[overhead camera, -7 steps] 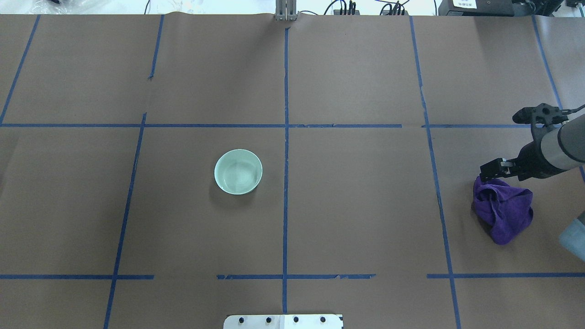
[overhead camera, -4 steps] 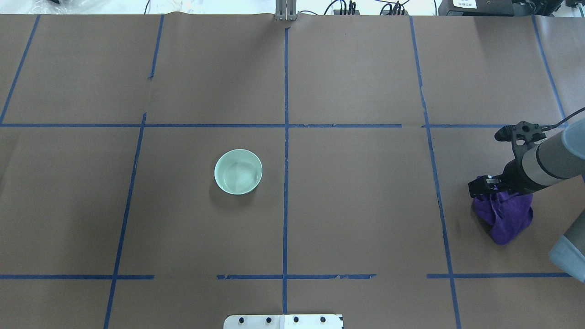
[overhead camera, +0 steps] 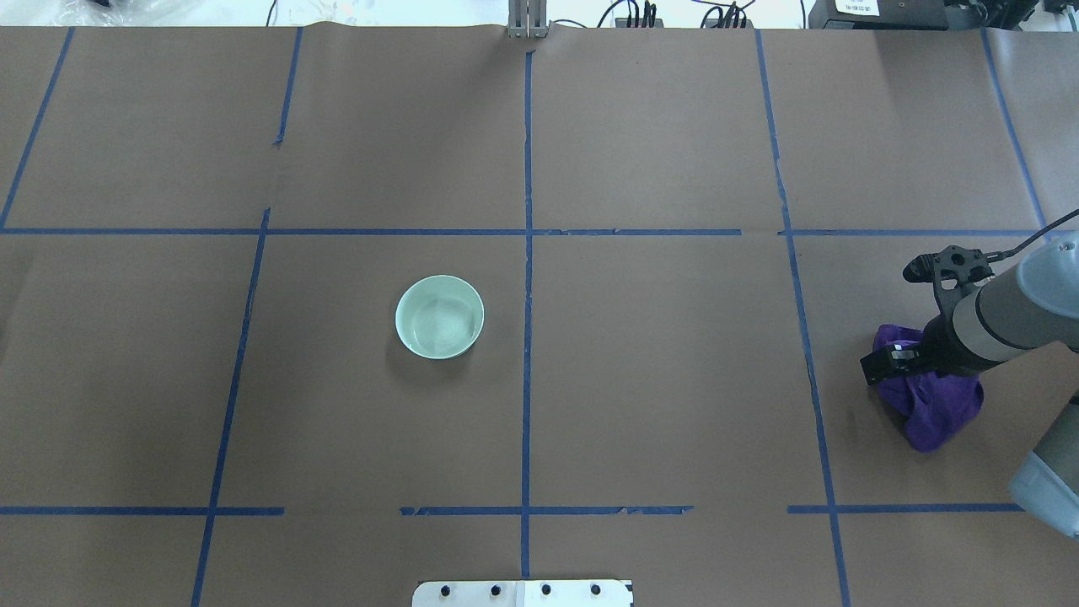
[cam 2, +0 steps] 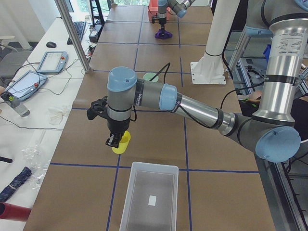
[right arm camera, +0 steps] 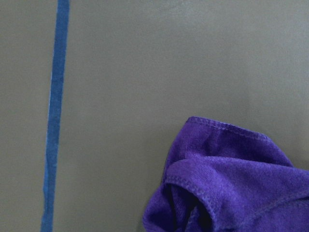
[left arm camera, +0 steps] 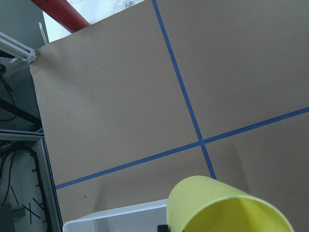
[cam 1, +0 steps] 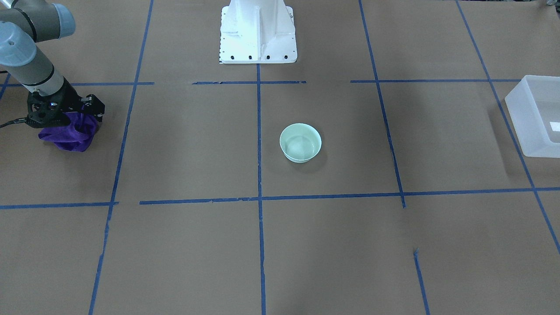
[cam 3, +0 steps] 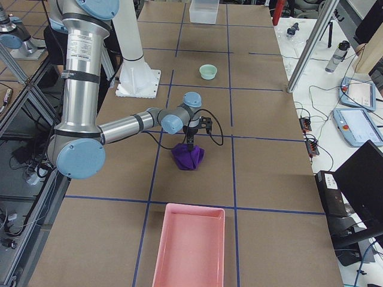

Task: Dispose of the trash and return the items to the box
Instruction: 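Reach the right gripper down onto the purple cloth while the left gripper carries the cup, then close the right gripper on the purple cloth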

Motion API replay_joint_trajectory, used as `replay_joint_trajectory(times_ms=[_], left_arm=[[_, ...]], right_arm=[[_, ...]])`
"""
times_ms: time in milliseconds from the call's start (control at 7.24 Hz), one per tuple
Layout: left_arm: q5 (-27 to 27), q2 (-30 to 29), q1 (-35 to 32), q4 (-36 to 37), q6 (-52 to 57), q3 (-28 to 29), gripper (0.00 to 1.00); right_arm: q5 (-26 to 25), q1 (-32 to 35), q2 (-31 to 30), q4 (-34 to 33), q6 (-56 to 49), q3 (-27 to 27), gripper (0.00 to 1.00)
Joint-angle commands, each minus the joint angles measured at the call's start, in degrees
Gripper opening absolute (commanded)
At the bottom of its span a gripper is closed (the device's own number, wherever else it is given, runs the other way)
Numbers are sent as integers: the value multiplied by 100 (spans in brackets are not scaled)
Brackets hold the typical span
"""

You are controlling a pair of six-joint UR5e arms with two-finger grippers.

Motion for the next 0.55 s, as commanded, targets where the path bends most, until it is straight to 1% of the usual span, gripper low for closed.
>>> replay_joint_trajectory(times_ms=[0,138,276,414], left_arm=[[250,19,0,-155,14,363,0],[260,97,0,-330,14,504,0],[260,107,0,-480,14,627,0],[260,107,0,-533,6,655,0]], right_arm=[[-4,-161,-37,-68,0,-25,90],[-4,-171,-37,-95,-9,-34,59],[-4,-188,-46,-130,-52,-34,26],[-4,-162,-46,-174,-88,-17,0]])
